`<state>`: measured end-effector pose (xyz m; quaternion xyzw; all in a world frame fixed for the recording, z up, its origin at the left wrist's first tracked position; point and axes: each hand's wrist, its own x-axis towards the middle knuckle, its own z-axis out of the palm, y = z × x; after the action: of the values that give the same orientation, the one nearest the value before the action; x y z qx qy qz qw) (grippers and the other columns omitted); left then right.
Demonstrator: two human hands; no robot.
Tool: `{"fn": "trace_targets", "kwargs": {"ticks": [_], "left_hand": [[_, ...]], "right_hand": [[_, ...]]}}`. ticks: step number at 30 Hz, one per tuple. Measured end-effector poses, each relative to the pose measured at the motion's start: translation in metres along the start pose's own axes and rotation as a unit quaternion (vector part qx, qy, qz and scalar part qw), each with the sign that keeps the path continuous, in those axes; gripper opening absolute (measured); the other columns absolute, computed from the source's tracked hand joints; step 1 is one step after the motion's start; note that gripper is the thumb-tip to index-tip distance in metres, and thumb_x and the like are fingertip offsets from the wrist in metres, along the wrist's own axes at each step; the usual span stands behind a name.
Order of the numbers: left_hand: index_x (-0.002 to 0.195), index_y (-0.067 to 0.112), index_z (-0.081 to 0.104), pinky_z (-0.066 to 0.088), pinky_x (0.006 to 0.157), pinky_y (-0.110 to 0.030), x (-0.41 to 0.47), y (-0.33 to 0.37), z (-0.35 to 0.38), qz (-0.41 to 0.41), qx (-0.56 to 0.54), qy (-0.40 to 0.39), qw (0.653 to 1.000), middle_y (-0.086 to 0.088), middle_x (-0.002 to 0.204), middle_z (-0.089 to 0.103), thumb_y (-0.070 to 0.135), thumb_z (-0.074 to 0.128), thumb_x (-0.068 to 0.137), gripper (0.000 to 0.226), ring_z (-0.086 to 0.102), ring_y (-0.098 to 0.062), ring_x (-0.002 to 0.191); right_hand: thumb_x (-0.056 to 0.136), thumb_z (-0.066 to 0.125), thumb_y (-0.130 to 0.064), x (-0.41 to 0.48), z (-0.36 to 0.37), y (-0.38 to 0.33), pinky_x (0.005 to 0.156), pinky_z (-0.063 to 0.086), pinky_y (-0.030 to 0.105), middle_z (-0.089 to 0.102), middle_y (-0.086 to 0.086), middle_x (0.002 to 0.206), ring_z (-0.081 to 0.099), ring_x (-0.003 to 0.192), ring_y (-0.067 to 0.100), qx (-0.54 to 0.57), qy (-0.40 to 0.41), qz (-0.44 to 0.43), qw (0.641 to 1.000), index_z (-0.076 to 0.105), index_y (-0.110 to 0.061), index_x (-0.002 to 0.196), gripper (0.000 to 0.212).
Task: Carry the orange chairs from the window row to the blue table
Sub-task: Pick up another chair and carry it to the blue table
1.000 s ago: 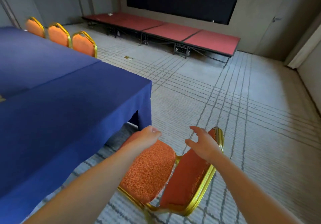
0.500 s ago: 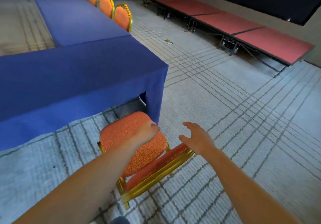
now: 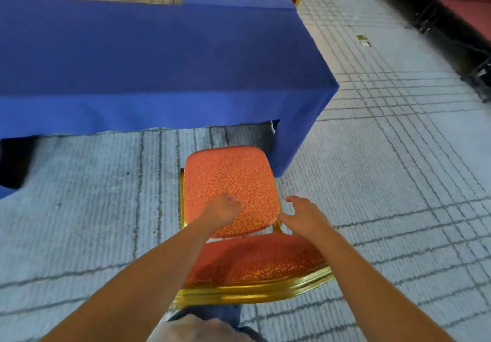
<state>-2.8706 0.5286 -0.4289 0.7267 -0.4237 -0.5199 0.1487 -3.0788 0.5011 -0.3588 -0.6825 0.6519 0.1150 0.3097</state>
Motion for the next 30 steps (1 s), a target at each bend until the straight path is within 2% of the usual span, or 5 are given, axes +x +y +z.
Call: {"fn": "trace_targets", "kwargs": {"ticks": [3,9,15,22,30], "left_hand": [[0.085,0.017,0.056,0.037,0.056,-0.024,0.008,-0.009,0.005,-0.044,-0.008,0.02,0.999,0.002,0.07,0.054,0.03,0.055,0.092,0.014,0.048,-0.012,0.06],[0.088,0.017,0.055,0.039,0.068,-0.028,0.006,-0.032,0.013,-0.124,-0.035,0.042,0.991,-0.008,0.086,0.057,0.031,0.056,0.089,0.014,0.054,-0.019,0.075],[0.115,0.012,0.06,0.042,0.087,-0.03,-0.008,-0.048,0.017,-0.216,0.004,0.07,0.974,-0.011,0.116,0.064,0.034,0.053,0.094,0.032,0.059,-0.027,0.109],[0.135,0.013,0.05,0.039,0.103,-0.038,-0.012,-0.068,0.02,-0.299,0.086,0.02,0.95,-0.013,0.138,0.052,0.035,0.048,0.093,0.047,0.049,-0.03,0.125],[0.137,0.011,0.046,0.037,0.106,-0.043,0.008,-0.103,0.01,-0.332,0.151,-0.066,0.929,-0.012,0.139,0.05,0.05,0.043,0.095,0.057,0.048,-0.028,0.126]], "right_hand": [[0.093,0.057,-0.05,0.027,0.01,0.007,0.1,0.046,0.042,0.051,0.009,0.144,0.051,0.128,0.03,-0.019,-0.051,-0.003,0.999,0.044,-0.021,0.145,0.061],[0.089,0.057,-0.049,0.062,0.03,0.025,0.099,0.046,0.039,0.052,0.01,0.143,0.053,0.126,0.03,-0.042,-0.149,-0.007,0.988,0.045,-0.02,0.144,0.064],[0.09,0.06,-0.046,0.089,0.042,0.051,0.101,0.047,0.039,0.054,0.011,0.142,0.055,0.124,0.03,-0.076,-0.231,-0.005,0.97,0.047,-0.017,0.144,0.062],[0.095,0.054,-0.041,0.102,0.05,0.069,0.094,0.048,0.034,0.063,0.011,0.129,0.061,0.112,0.028,-0.073,-0.293,0.022,0.953,0.056,-0.018,0.133,0.044],[0.097,0.048,-0.052,0.118,0.06,0.081,0.108,0.042,0.04,0.055,0.014,0.14,0.056,0.123,0.031,-0.012,-0.345,0.129,0.93,0.045,-0.018,0.147,0.06]]}}
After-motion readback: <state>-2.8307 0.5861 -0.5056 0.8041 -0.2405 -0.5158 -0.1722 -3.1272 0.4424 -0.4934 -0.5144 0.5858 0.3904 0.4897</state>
